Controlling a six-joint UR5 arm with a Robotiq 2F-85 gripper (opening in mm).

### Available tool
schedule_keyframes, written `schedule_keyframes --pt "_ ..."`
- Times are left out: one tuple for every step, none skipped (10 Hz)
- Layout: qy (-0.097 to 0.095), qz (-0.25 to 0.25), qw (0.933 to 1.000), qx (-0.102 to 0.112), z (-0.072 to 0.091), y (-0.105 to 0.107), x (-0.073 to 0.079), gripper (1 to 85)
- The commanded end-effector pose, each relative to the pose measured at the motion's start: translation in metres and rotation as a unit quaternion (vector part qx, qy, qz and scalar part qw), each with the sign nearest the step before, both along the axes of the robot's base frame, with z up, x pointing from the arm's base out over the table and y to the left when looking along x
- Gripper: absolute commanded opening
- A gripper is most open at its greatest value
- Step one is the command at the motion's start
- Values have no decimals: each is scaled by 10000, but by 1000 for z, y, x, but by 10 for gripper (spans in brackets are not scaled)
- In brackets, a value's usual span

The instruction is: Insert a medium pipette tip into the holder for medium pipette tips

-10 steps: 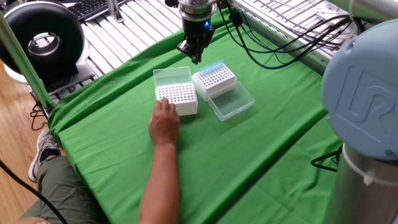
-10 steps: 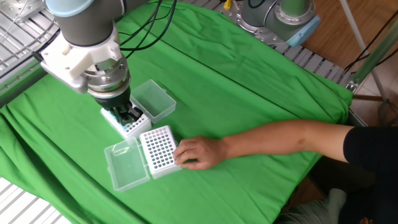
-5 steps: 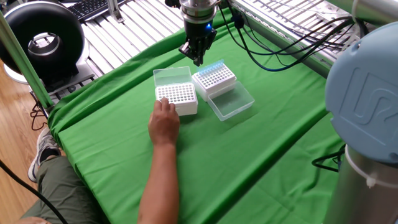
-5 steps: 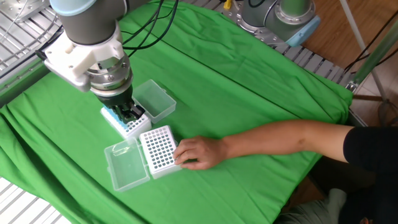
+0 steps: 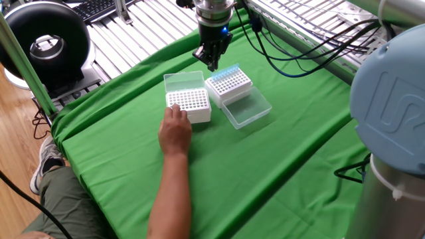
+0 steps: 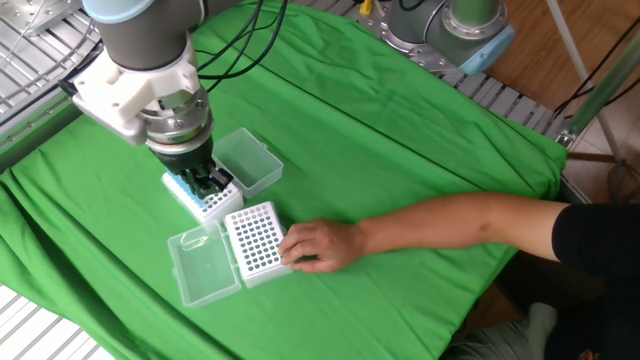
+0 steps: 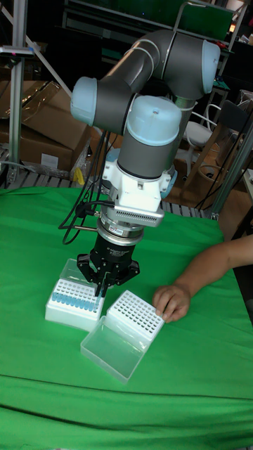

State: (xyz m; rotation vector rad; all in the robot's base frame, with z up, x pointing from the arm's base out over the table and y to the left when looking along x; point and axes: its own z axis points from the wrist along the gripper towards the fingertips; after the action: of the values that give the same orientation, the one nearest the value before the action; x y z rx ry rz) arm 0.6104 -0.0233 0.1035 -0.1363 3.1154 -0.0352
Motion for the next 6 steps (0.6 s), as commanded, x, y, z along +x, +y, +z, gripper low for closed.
schedule_keyframes --pt "-10 106 9999 94 -7 -1 0 40" --pt "44 267 9994 198 -9 3 -3 143" --pt "107 404 9989 190 -12 -1 -7 223" --pt "106 396 9989 213 -14 -1 -7 250" --pt "114 373 9990 206 -14 -1 -7 260" --pt "114 350 9991 199 -14 -2 -7 263"
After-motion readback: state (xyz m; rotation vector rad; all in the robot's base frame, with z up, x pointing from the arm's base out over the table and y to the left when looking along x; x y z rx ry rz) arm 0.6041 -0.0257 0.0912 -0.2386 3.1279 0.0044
